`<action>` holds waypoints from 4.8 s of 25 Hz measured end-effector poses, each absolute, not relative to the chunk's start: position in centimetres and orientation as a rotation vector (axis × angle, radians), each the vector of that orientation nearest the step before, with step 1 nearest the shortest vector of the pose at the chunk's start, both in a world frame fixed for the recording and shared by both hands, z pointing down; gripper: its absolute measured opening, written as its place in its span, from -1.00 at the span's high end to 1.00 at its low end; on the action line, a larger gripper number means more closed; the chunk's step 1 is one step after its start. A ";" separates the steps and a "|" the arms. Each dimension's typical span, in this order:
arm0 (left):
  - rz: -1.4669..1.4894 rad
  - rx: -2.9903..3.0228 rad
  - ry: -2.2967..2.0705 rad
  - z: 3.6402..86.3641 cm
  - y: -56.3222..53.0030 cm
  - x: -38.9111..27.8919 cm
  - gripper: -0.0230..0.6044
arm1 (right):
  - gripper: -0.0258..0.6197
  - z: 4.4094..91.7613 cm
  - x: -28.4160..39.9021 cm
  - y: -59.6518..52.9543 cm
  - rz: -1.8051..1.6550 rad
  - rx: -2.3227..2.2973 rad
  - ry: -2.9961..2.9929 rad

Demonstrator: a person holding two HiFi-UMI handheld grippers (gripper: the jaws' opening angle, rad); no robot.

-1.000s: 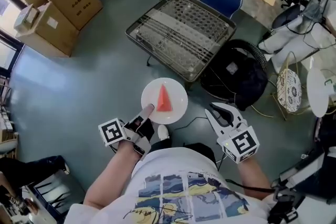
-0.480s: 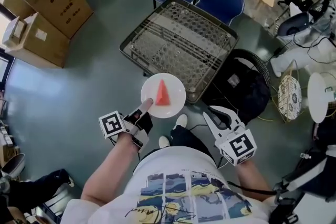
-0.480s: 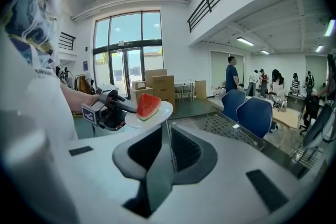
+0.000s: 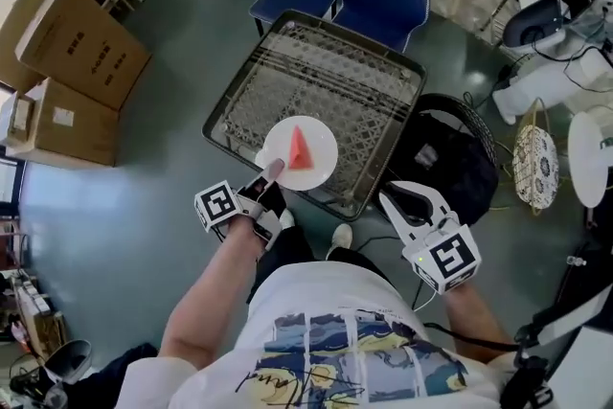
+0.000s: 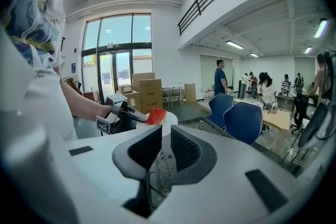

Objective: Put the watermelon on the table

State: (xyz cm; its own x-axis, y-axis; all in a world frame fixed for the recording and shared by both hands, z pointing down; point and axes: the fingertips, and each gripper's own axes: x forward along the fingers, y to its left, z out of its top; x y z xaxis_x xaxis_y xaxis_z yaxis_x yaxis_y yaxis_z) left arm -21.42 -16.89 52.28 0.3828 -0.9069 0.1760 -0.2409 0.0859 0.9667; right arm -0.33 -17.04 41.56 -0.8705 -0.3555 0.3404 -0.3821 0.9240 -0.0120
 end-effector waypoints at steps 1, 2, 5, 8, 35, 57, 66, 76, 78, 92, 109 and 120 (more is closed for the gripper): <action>-0.689 1.435 -1.089 52.9 -18.5 -21.6 0.84 | 0.77 41.9 -0.2 -17.9 0.124 0.570 -2.737; -0.681 1.439 -1.070 53.8 -20.0 -21.8 0.84 | 0.77 42.3 -0.2 -18.6 0.139 0.602 -2.723; -0.596 1.441 -1.054 57.3 -23.8 -23.4 0.84 | 0.77 43.0 -0.7 -20.4 0.180 0.713 -2.680; -0.510 1.439 -1.031 60.2 -27.8 -26.0 0.84 | 0.77 42.9 -2.8 -22.1 0.232 0.823 -2.633; -0.097 1.402 -0.899 78.8 -48.7 -28.2 0.83 | 0.77 46.6 -8.1 -26.4 0.533 1.264 -2.178; 0.502 1.598 -1.159 79.7 -50.0 -28.9 0.58 | 0.77 47.4 -8.3 -27.8 0.590 1.241 -2.200; 0.665 1.613 -1.245 79.9 -50.2 -29.1 0.53 | 0.77 47.2 -5.6 -27.4 0.593 1.277 -2.205; 0.661 1.611 -1.433 75.4 -47.9 -32.0 0.54 | 0.77 47.3 -2.2 -27.0 0.521 1.181 -2.334; 0.639 1.594 -1.483 73.7 -46.1 -32.7 0.54 | 0.77 46.9 -1.2 -27.0 0.491 1.135 -2.388; 0.375 1.868 -1.374 57.2 -25.5 -23.9 0.66 | 0.77 47.3 3.0 -24.2 0.377 0.743 -2.631; 0.138 2.316 -1.178 37.6 -0.9 -19.7 0.90 | 0.77 40.7 -9.9 -8.1 0.157 0.416 -2.751; 0.077 2.382 -1.144 36.9 13.0 -23.5 0.90 | 0.82 39.1 -15.4 7.1 0.118 0.398 -2.714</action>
State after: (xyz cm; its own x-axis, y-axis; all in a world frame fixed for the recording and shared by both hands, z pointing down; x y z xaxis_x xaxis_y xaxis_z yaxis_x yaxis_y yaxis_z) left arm -23.51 13.03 36.91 0.6463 -0.7188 0.2561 -0.7466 -0.5264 0.4069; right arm -15.40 7.15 39.06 -0.8820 -0.2590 0.3936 -0.2922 0.9560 -0.0256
